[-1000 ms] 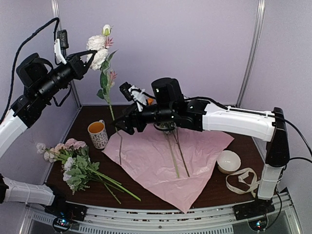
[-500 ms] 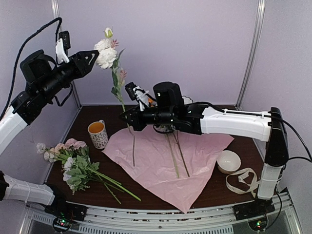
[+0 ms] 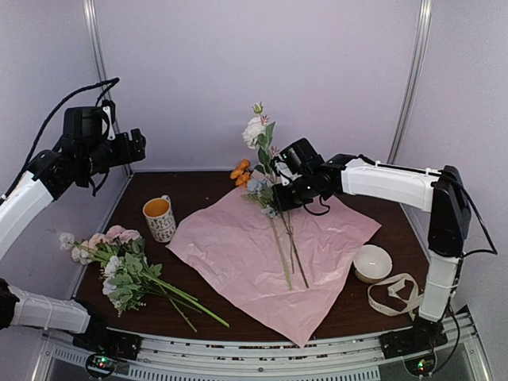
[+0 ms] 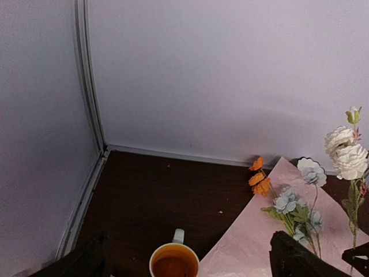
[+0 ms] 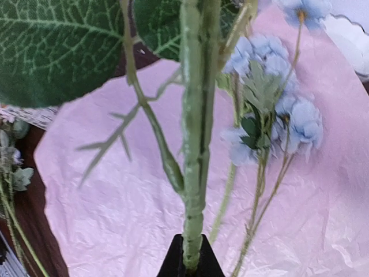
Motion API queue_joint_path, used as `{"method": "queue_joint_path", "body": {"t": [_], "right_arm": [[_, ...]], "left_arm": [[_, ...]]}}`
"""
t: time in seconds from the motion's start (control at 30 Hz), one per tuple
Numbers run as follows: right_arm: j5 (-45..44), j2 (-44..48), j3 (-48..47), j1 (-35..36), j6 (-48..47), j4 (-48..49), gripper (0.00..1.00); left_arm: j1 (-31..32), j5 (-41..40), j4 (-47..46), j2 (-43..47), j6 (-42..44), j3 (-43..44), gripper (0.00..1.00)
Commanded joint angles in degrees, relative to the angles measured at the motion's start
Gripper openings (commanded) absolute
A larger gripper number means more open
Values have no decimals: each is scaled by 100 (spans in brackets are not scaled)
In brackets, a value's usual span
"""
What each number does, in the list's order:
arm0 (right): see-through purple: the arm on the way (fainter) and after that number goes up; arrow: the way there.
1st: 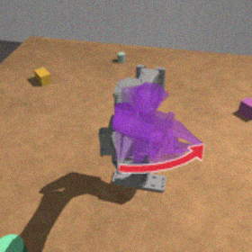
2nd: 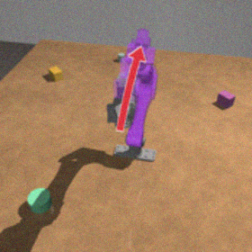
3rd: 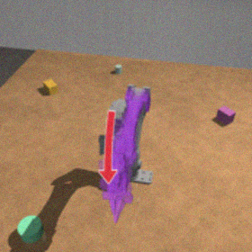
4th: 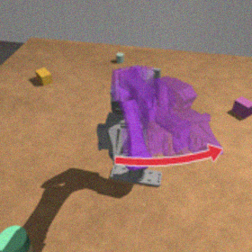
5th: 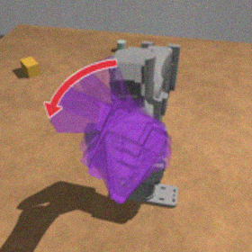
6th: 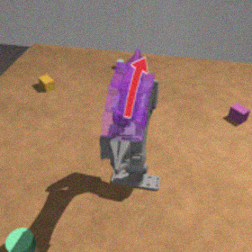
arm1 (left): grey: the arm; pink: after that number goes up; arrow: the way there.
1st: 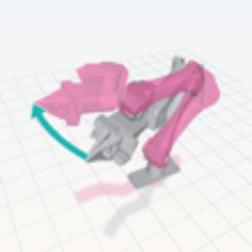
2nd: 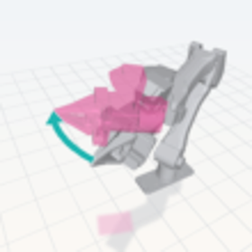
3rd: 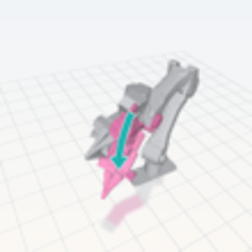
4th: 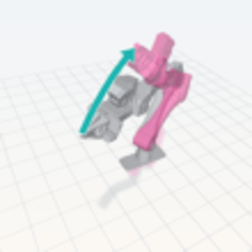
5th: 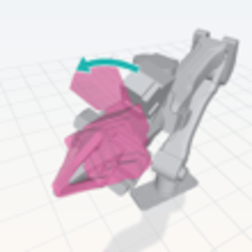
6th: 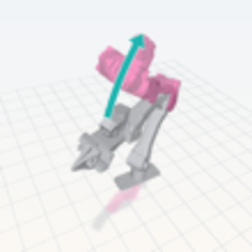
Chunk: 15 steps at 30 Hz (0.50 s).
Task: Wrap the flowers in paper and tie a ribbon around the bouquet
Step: Place the fake flower on the flattened wrapping paper.
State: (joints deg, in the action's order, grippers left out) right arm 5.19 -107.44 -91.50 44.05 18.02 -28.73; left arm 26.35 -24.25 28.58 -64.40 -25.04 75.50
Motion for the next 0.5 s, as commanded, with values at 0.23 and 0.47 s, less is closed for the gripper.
{"method": "queue_joint_path", "body": {"t": [0.23,0.47], "right_arm": [[-1243,-783,-331,-226,344,-1245,60],[-1430,-336,-38,-181,276,-978,61]], "left_arm": [[-974,925,907,-393,-605,-1086,98],[-1796,1271,656,-633,-908,-1731,98]]}}
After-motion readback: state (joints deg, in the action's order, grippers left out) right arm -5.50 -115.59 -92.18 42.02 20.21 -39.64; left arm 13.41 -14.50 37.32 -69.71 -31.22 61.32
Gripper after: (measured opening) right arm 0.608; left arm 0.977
